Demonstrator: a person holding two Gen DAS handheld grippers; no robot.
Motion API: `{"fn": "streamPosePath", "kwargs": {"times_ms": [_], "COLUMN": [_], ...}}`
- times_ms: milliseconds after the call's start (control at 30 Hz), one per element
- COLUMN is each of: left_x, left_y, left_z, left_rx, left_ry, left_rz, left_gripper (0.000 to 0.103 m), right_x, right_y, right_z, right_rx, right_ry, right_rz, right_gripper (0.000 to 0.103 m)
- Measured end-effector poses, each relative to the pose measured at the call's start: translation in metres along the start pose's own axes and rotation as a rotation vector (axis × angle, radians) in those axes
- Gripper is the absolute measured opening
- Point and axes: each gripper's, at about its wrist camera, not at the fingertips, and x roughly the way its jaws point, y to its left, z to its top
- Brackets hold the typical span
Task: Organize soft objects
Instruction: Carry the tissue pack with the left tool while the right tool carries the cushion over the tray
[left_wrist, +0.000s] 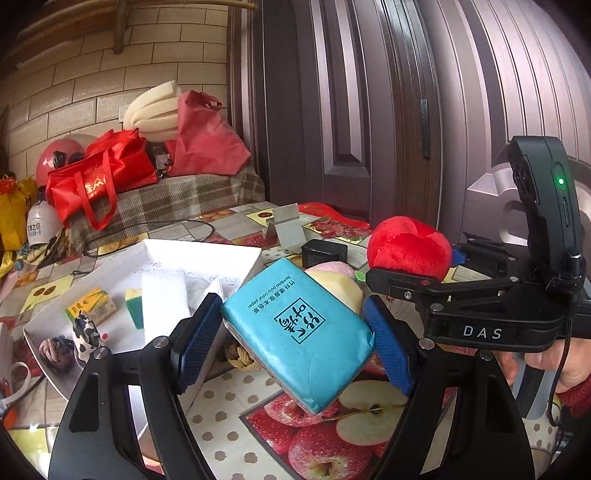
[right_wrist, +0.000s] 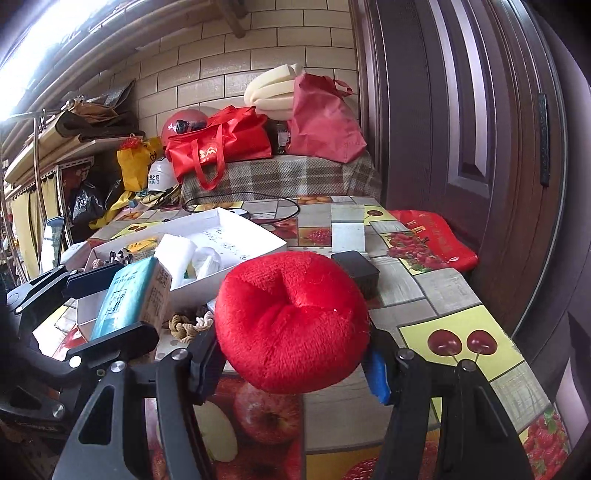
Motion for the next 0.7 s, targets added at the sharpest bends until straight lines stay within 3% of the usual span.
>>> {"fn": "streamPosePath", "kwargs": {"times_ms": [233,700], "left_x": [0.004,-0.003], "left_y": [0.023,0.028], "left_z": [-0.002,-0.004], "left_rx": [-0.083,-0.086], "left_ry": [0.021,-0.008], "left_rz": [0.035,0.07], "left_gripper": [0.079,0.079], "right_x": [0.007,0.005], "right_y": [0.014,0.033], "right_z": [0.0,0.0], "right_rx": [0.02,-0.002], "right_ry": [-0.01,-0.05], "right_rz": [-0.009,-0.024], "right_gripper": [0.063,0.063]}}
